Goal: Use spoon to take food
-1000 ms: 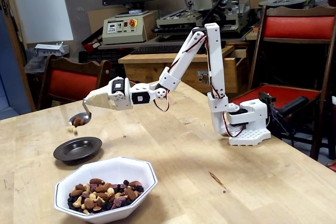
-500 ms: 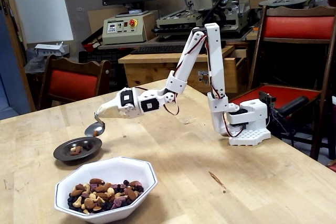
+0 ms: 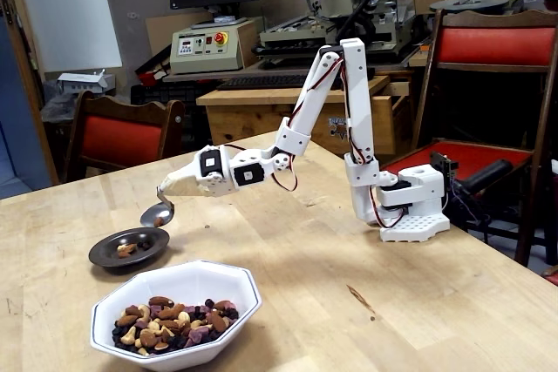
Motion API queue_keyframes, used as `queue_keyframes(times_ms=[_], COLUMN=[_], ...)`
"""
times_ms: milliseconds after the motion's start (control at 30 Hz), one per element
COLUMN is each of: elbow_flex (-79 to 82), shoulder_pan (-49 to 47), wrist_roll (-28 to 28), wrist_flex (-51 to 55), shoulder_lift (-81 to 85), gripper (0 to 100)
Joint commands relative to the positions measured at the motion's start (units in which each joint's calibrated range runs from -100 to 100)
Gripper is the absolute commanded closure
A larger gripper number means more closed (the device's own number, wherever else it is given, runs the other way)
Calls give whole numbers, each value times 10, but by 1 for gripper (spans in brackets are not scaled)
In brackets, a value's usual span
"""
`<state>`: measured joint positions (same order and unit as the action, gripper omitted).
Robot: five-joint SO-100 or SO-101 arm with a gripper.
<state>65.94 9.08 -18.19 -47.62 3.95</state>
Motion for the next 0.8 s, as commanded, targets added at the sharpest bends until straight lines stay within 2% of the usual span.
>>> queue_keyframes(times_ms=[0,100,400,767], elbow_flex=[-6,-6,-6,-6], shoulder_pan=[0,0,-1,-61], wrist_roll=[-2,-7,-70,-77], wrist_flex=[-15,-12,-8,-8], shoulder_lift=[8,8,9,14], gripper=[96,96,96,96])
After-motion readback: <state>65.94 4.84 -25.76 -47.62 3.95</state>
